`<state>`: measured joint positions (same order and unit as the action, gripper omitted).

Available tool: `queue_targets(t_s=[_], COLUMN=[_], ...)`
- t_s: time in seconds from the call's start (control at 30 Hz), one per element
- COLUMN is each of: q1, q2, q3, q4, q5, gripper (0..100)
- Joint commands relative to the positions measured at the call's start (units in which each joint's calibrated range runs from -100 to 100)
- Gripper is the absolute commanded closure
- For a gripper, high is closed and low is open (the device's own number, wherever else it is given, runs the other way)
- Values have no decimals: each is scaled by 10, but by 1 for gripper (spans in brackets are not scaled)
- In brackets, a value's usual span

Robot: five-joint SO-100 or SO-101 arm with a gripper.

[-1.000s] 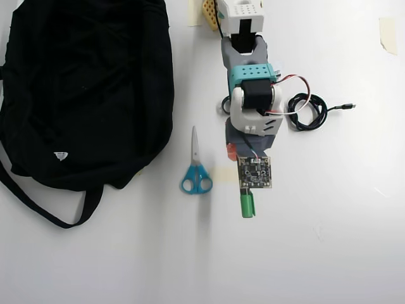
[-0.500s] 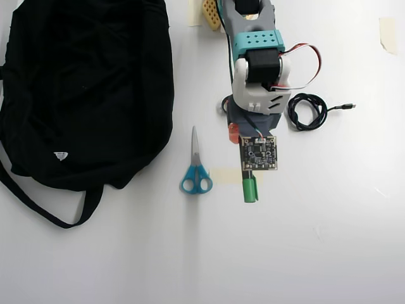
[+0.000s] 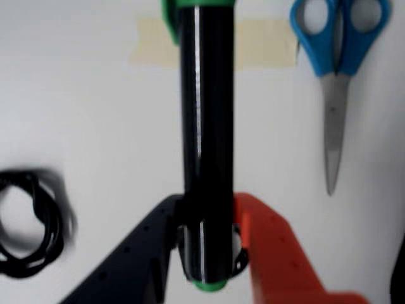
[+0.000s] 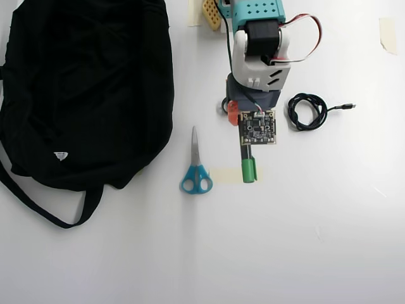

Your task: Put the green marker into the black bag

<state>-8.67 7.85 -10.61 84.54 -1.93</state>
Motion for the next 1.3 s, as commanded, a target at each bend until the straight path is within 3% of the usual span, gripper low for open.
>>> queue_targets(t_s=[0.0, 0.43, 0.8, 1.27], q1=[4, 36, 141, 342], q2=[-85, -173, -173, -178], q3=[38, 123, 115, 115], q4=[-7, 1, 8, 4], q5=[1, 1, 1, 1], gripper=[98, 98, 98, 98])
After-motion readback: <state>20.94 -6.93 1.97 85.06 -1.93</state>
